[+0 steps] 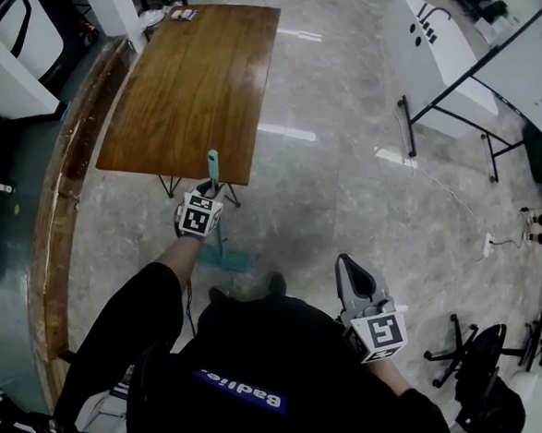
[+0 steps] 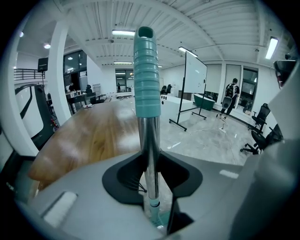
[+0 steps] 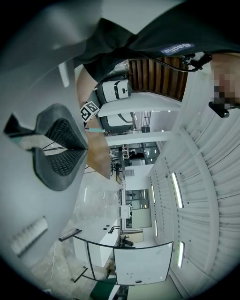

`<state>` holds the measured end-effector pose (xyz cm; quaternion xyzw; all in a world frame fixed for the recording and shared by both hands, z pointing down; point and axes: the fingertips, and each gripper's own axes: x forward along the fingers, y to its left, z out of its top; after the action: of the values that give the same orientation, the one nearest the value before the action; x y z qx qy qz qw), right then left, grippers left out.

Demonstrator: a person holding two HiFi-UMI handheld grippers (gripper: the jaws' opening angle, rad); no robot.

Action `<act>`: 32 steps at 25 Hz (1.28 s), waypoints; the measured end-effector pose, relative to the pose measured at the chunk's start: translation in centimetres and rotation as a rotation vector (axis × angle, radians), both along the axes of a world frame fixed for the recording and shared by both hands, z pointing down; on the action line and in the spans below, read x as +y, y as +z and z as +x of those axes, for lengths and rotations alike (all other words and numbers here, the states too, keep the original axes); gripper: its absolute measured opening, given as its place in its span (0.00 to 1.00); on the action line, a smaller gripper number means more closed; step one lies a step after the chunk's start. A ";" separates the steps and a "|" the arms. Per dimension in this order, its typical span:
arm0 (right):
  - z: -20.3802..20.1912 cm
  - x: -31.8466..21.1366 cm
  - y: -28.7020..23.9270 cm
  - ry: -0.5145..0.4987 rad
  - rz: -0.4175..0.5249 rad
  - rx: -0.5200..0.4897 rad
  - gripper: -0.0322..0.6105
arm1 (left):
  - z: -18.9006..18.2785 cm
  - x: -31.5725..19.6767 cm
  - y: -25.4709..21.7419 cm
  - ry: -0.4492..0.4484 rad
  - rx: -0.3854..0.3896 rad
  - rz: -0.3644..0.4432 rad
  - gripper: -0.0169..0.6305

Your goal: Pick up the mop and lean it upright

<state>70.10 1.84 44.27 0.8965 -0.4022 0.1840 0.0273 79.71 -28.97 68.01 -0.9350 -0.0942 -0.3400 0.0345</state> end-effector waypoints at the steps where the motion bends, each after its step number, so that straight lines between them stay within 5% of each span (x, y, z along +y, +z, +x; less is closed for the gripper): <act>1: -0.1 -0.6 0.1 -0.017 0.002 0.002 0.06 | -0.8 -0.1 -0.1 0.001 0.003 0.003 0.21; 15: -0.9 -7.0 -0.6 -0.212 0.069 0.016 0.06 | -12.1 1.0 -3.9 0.001 0.009 0.051 0.21; 32: -1.9 -12.7 -0.6 -0.370 0.139 0.003 0.06 | -14.1 3.1 -19.5 -0.007 0.347 0.057 0.22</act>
<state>68.21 -10.81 43.63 0.8072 -0.5718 0.1463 -0.0005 65.61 -25.83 48.48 -0.9786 -0.0740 -0.1763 0.0756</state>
